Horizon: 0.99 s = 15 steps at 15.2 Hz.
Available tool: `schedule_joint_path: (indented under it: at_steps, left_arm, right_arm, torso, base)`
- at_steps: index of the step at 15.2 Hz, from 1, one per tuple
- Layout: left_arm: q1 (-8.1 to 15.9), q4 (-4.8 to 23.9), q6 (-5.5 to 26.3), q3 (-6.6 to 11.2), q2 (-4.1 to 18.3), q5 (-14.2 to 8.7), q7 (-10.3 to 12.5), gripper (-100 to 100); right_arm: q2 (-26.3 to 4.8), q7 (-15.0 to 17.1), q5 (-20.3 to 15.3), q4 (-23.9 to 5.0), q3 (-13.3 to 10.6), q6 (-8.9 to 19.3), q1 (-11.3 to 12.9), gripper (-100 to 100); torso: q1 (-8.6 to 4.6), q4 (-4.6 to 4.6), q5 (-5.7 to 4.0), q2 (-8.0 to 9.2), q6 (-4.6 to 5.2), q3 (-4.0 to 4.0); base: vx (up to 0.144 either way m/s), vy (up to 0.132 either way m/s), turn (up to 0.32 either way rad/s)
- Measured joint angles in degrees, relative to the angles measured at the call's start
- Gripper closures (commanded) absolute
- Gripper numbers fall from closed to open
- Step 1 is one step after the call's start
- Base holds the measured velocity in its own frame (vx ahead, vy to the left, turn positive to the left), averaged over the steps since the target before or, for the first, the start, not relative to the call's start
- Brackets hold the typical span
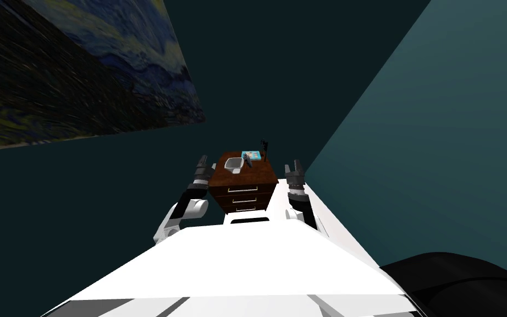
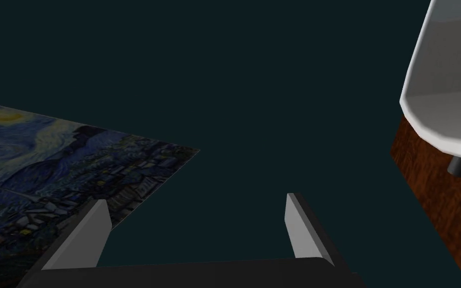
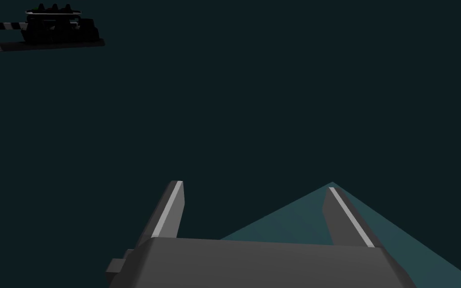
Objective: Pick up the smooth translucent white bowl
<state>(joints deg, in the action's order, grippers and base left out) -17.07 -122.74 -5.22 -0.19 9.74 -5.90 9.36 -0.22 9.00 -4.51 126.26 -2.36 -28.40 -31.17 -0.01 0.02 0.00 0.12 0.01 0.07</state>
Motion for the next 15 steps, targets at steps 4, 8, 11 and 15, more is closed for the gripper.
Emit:
schedule_joint_path:
  at_steps: [4, 8, 11, 15]
  left_arm:
    - [1.75, 0.89, 4.23, 0.11, 0.63, -0.3, 0.78, -100]
    - [4.22, 1.81, 8.93, 0.22, 1.11, -0.58, 1.58, -100]
    - [6.43, 2.86, 12.56, 0.3, 1.32, -0.75, 2.12, -100]
    - [8.77, 3.98, 17.23, 0.28, 1.56, -0.98, 2.92, -100]
  right_arm:
    - [0.0, 0.0, 0.0, 0.0, 0.0, 0.0, 0.0, 0]
    - [0.0, 0.0, 0.0, 0.0, 0.0, 0.0, 0.0, 0]
    - [0.0, 0.0, 0.0, 0.0, 0.0, 0.0, 0.0, 0]
    - [0.0, 0.0, 0.0, 0.0, 0.0, 0.0, 0.0, 0]
  torso:
    - [0.0, -0.01, 0.0, -0.03, -0.01, -0.02]
    - [0.0, 0.0, 0.0, -0.03, 0.0, -0.02]
    - [0.0, -0.01, 0.0, -0.04, 0.0, -0.02]
    - [0.0, -0.01, 0.0, -0.04, 0.0, -0.02]
  base:
    - [-0.024, -0.001, -0.003]
    - [-0.026, -0.001, -0.006]
    - [-0.021, -0.003, -0.007]
    - [-0.02, -0.001, -0.007]
